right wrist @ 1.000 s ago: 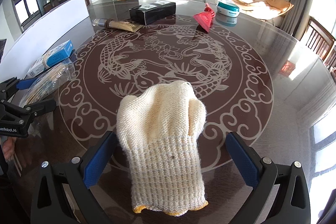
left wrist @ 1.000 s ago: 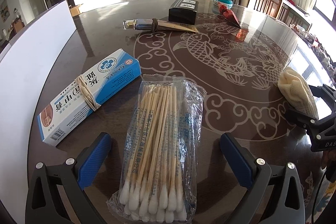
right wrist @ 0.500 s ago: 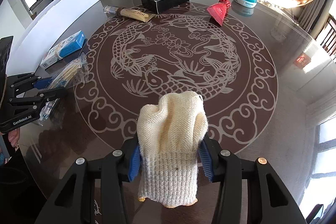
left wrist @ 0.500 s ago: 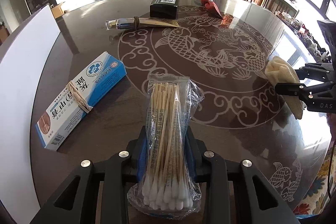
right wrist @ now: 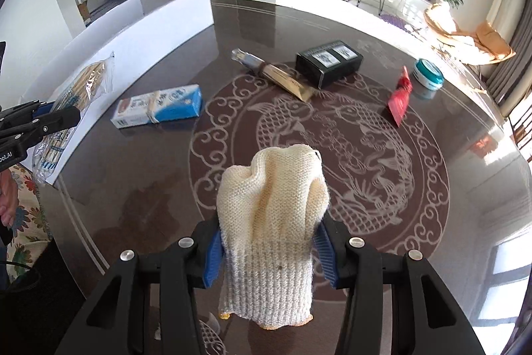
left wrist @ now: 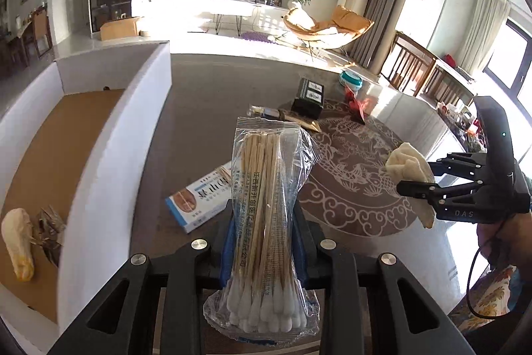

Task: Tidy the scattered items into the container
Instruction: 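Lift the swab bag left and glove right and carry them toward the box, then open both grippers over the box to drop the swab bag and glove, then return both grippers from the box back over the table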

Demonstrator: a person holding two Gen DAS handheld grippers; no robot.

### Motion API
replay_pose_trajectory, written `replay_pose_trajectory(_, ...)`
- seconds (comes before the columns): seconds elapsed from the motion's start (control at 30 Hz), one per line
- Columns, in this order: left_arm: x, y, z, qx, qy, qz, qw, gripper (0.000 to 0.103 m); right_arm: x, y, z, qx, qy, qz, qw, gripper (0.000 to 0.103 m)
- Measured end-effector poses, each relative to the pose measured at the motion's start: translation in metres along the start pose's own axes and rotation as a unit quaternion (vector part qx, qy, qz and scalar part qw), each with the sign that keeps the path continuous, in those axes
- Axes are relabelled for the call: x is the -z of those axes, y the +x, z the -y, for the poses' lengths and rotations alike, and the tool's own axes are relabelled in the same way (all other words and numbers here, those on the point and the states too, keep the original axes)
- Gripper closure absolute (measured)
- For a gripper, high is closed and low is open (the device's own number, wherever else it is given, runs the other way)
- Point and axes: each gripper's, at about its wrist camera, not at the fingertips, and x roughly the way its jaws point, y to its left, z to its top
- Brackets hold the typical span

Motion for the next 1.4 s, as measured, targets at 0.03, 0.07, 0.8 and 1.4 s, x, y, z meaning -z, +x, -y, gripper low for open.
replay_pose_trajectory(0.03,-0.005,-0.012,-0.016,-0.010,-0.007,0.007,0.9999,0.074,-0.018,-0.002,-0.015,-0.008,-0.016,0.006,1.000,0.055)
replay_pose_trajectory(0.07,-0.010,-0.022,-0.034,-0.024,-0.014,0.012,0.9995,0.074,-0.036,-0.006,-0.031,-0.016,-0.035,0.013,0.999,0.055)
replay_pose_trajectory(0.8,-0.040,0.019,-0.258,-0.155,-0.157,-0.049,0.9742,0.073,-0.260,0.109,-0.304,-0.203,-0.096,0.012,0.974,0.055)
replay_pose_trajectory(1.4,-0.015,-0.026,-0.195,-0.166,-0.119,0.010,0.9789,0.036,-0.221,0.091,-0.217,-0.103,-0.118,0.045,0.987,0.016)
